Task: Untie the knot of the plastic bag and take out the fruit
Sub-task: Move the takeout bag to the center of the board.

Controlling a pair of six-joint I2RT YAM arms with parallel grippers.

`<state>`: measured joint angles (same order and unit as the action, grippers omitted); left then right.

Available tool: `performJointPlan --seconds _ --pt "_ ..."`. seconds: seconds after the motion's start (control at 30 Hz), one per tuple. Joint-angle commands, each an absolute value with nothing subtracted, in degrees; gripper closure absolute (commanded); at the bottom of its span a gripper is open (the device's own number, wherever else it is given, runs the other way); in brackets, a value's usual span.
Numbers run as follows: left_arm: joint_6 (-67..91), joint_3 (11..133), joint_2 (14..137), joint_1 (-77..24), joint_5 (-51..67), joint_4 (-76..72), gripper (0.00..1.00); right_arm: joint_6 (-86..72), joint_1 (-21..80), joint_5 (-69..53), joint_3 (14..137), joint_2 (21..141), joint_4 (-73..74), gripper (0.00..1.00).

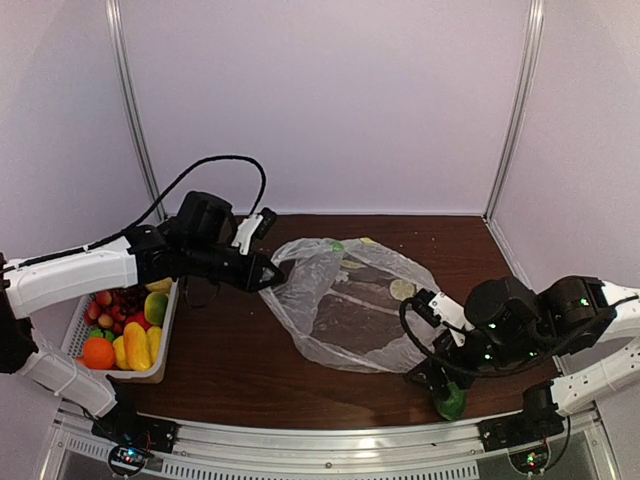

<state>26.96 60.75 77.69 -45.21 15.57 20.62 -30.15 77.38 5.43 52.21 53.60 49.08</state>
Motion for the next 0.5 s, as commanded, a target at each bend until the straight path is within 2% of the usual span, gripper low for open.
performJointPlan --seconds 0.0,0.2,0.47 --pt "29.6 60.1 77.2 -38.7 13.0 14.8 1.0 -30.7 77.3 5.4 50.4 52.7 49.6 0.0" --pt "31.3 57.2 77.4 -28.8 16.0 10.9 1.0 -32.0 77.3 6.2 49.6 50.8 48.2 0.0" --pt "30.9 54.3 75.9 -26.5 17.3 9.4 1.0 -39.7 75.6 13.8 46.4 52.8 56.4 0.0"
